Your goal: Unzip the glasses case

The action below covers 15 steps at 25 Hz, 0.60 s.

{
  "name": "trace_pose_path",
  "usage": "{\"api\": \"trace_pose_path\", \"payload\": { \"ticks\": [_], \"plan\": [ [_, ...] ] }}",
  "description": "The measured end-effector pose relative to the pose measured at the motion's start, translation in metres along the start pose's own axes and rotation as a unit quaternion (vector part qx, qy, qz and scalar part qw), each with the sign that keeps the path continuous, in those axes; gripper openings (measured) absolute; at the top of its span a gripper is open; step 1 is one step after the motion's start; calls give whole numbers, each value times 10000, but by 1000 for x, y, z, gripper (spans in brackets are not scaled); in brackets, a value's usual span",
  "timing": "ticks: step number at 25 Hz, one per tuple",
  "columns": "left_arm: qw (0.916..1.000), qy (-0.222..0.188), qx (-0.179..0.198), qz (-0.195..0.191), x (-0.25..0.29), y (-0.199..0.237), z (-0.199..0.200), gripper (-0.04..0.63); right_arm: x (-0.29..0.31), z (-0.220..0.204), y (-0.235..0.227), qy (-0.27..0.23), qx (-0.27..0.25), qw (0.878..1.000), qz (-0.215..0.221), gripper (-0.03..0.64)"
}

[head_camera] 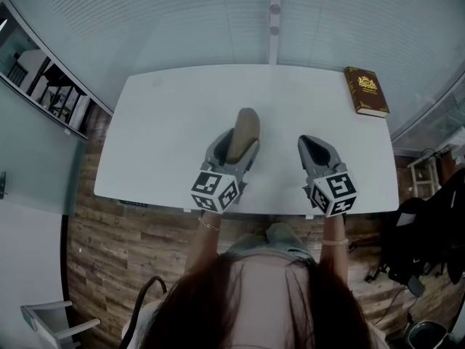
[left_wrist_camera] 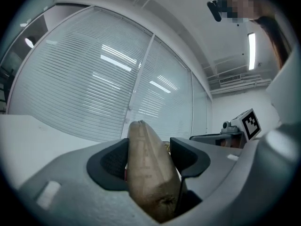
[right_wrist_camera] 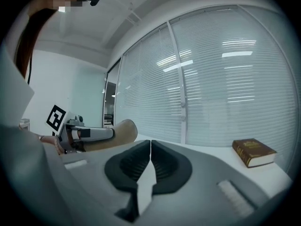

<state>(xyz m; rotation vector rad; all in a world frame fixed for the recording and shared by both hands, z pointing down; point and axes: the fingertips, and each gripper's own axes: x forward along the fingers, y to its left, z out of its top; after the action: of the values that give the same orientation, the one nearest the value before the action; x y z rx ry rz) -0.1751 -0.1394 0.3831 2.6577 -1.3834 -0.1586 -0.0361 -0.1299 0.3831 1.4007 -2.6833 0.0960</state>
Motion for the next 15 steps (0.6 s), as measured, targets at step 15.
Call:
{"api": "trace_pose_path", "payload": {
  "ticks": [15],
  "plan": [
    [9985, -107, 393, 372, -19, -29, 10, 281, -34, 1, 8, -96, -29, 9997, 231, 6]
  ]
}}
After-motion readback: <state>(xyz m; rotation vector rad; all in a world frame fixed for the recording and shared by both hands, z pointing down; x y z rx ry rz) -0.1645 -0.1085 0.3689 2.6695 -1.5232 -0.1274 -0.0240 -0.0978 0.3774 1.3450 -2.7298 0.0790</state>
